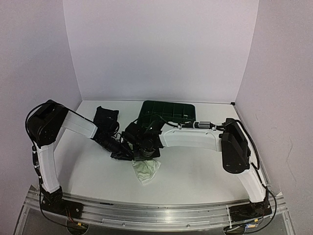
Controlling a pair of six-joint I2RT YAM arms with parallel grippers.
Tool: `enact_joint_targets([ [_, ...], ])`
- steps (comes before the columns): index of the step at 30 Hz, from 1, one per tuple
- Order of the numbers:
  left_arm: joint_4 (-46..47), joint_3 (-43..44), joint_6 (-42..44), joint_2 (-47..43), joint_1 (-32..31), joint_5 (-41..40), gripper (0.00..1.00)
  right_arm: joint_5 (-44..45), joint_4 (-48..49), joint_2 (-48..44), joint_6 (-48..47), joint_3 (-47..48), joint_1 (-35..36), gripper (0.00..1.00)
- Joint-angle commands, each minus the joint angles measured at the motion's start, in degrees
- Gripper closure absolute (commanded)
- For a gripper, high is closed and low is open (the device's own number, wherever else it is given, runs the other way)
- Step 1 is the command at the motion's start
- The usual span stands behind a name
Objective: Roll the underwear
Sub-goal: Fold the underwear at the center of the board.
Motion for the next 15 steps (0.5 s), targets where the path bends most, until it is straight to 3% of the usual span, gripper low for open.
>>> enact_joint_targets([
  [1, 0.81, 0.44, -0.13, 1.62, -0.14, -2.18, 0.87, -2.14, -0.19, 3.64, 0.51, 4.42, -0.08, 1.00],
  [15, 1.12, 1.58, 0.80, 3.08, -0.18, -2.31, 0.89, -5.24, -0.11, 9.46, 1.51, 9.70, 0.23, 1.00],
])
